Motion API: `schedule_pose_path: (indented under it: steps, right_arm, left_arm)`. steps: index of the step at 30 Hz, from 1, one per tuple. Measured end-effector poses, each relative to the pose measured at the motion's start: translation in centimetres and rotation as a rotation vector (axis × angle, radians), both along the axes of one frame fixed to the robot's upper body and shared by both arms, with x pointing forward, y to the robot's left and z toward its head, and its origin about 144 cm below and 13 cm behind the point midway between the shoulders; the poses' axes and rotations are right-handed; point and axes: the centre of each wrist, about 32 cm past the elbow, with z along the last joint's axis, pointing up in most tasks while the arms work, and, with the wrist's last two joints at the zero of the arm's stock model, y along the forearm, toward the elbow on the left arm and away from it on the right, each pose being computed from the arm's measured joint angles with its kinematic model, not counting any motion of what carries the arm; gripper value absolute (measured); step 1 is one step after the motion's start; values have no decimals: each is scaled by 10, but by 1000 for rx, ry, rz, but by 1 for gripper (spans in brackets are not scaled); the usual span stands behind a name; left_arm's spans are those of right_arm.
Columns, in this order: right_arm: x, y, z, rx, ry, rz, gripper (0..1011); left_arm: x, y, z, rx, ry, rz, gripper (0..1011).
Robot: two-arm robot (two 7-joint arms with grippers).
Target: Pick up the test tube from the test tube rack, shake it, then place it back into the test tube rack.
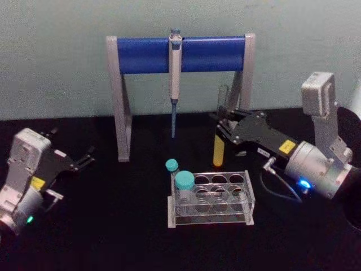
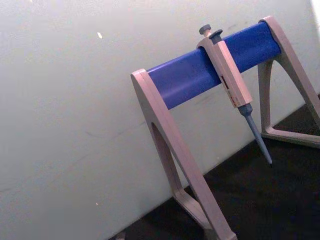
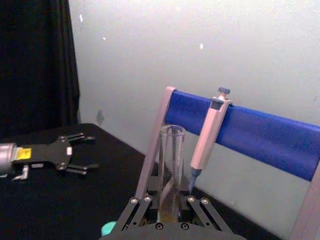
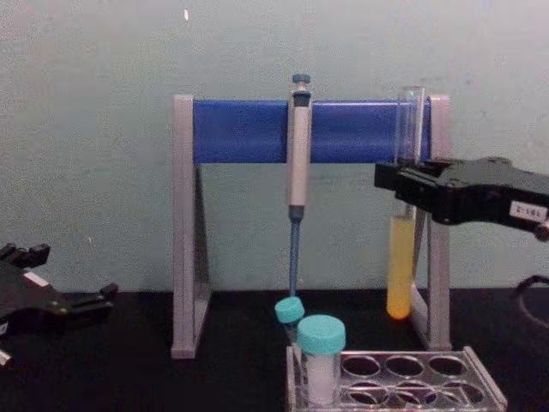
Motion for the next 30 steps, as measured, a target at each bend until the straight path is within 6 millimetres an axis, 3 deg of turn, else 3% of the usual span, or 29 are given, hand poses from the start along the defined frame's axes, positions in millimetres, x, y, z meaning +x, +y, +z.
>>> schedule_pose_path:
  steps: [7,30]
  right_arm:
    - [14,-3,0,-2,-4,-22,233]
    - [12,-7,0,5,-11,-50,233]
  left_arm:
    - [0,0,0,0,0,0,1010]
    - [0,0,0,0,0,0,1010]
